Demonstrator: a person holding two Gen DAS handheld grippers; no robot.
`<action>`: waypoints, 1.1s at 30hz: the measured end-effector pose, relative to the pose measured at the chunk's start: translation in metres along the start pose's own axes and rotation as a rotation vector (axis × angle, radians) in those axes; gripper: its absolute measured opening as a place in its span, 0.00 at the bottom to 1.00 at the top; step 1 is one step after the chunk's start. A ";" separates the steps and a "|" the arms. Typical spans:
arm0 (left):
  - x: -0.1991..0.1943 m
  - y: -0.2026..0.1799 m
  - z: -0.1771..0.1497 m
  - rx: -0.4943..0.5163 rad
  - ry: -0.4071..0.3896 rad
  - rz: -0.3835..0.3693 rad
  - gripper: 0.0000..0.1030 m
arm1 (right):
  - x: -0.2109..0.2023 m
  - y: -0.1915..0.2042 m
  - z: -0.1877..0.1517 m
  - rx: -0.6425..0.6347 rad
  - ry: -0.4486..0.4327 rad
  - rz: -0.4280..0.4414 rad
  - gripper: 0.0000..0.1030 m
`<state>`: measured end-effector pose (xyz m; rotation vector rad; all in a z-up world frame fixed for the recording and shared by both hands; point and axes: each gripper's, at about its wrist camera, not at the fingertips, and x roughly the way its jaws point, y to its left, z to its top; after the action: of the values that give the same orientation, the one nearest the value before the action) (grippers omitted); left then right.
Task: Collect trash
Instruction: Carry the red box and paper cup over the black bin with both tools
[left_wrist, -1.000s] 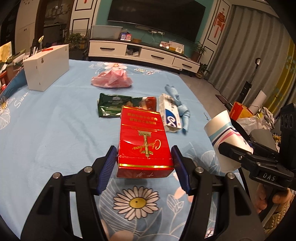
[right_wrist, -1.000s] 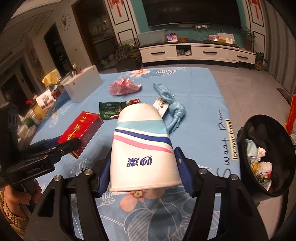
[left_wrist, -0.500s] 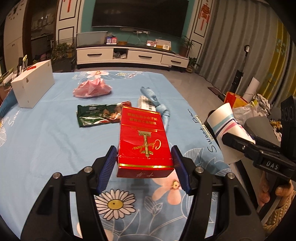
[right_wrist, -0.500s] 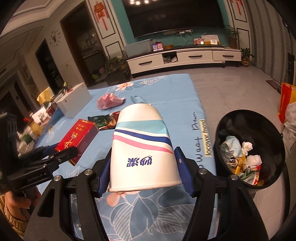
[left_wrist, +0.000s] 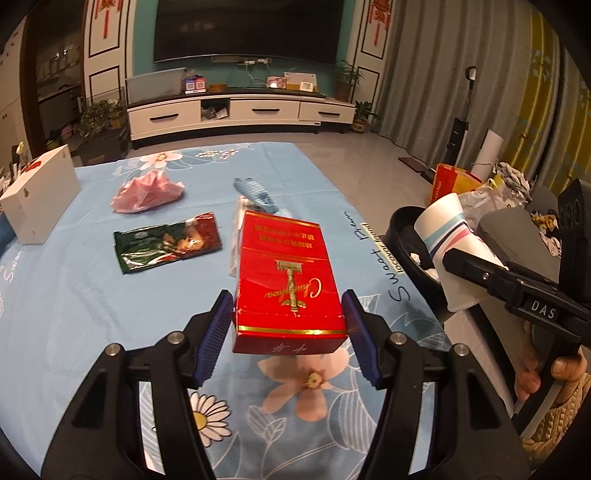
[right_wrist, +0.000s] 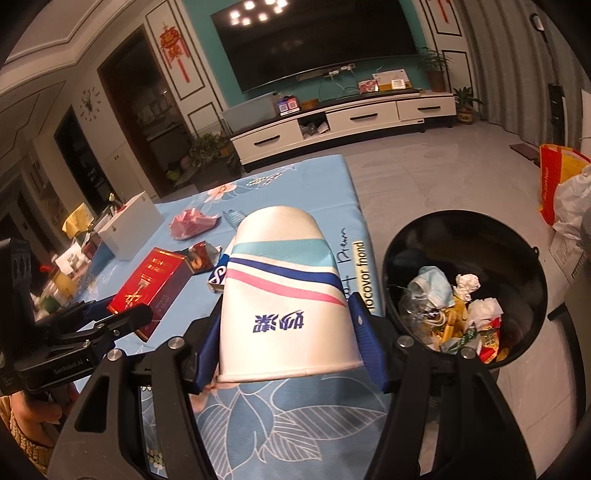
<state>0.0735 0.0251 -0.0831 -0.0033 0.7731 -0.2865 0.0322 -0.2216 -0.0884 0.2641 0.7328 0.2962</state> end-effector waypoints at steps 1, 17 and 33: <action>0.001 -0.003 0.001 0.005 0.001 -0.003 0.60 | -0.001 -0.002 0.000 0.006 -0.003 -0.003 0.62; 0.033 -0.062 0.026 0.113 0.011 -0.090 0.60 | -0.011 -0.057 0.000 0.112 -0.044 -0.063 0.62; 0.074 -0.133 0.049 0.230 0.018 -0.188 0.60 | -0.015 -0.112 -0.008 0.220 -0.065 -0.148 0.62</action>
<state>0.1232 -0.1266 -0.0843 0.1442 0.7553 -0.5533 0.0357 -0.3298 -0.1229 0.4236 0.7170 0.0658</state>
